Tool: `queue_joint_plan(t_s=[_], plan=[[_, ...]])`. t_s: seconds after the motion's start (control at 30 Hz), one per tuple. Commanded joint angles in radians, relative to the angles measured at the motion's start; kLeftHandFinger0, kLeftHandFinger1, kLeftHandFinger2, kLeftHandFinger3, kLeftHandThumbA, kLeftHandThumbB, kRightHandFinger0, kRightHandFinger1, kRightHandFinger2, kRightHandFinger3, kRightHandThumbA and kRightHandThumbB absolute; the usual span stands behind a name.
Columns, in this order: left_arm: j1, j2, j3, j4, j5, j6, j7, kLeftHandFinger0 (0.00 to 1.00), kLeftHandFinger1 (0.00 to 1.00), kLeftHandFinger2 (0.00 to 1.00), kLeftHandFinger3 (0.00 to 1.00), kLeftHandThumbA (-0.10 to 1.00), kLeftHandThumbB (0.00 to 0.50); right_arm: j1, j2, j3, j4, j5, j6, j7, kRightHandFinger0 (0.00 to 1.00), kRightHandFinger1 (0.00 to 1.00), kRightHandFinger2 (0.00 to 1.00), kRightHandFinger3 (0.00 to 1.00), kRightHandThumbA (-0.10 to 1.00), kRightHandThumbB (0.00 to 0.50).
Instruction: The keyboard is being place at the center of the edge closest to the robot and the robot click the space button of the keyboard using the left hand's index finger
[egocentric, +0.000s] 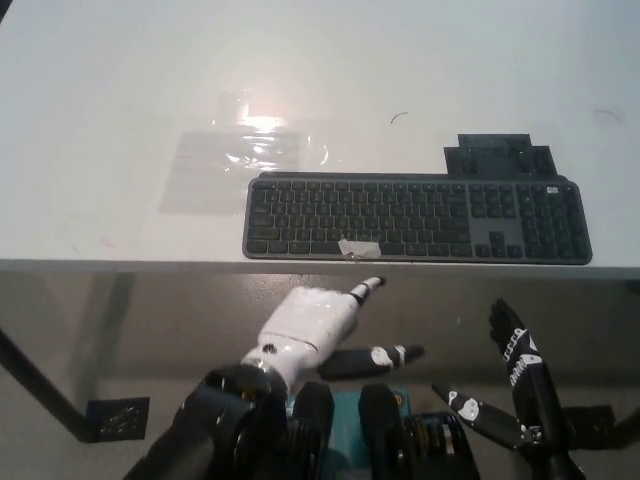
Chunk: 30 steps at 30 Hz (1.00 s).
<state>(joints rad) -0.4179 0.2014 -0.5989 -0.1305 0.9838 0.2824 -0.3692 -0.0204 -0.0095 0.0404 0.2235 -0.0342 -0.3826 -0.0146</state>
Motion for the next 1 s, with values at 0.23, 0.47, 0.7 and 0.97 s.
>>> queue_joint_plan(t_s=[0.23, 0.47, 0.7, 0.97], plan=[[0.06, -0.002, 0.097, -0.726, -0.236, -0.036, -0.075, 0.0, 0.0, 0.0, 1.0, 1.0, 0.39, -0.005, -0.007, 0.012, -0.009, -0.001, -0.039, 0.022, 1.0, 1.0, 1.0, 1.0, 1.0, 0.325], [0.27, 0.011, 0.171, -0.746, -0.634, -0.119, 0.047, 0.08, 0.12, 0.18, 1.0, 1.0, 0.342, 0.005, -0.002, 0.019, -0.019, -0.009, -0.033, 0.02, 1.0, 1.0, 1.0, 1.0, 1.0, 0.308], [0.47, 0.091, 0.239, -0.58, -0.713, -0.324, 0.099, 1.0, 1.0, 1.0, 1.0, 1.0, 0.3, 0.016, -0.002, 0.023, -0.015, -0.004, -0.04, 0.024, 1.0, 1.0, 1.0, 1.0, 1.0, 0.321], [0.585, 0.06, 0.344, -0.229, -0.733, -0.558, 0.181, 1.0, 1.0, 1.0, 1.0, 1.0, 0.319, 0.036, 0.001, 0.03, -0.013, -0.009, -0.038, 0.023, 1.0, 1.0, 1.0, 1.0, 1.0, 0.328]])
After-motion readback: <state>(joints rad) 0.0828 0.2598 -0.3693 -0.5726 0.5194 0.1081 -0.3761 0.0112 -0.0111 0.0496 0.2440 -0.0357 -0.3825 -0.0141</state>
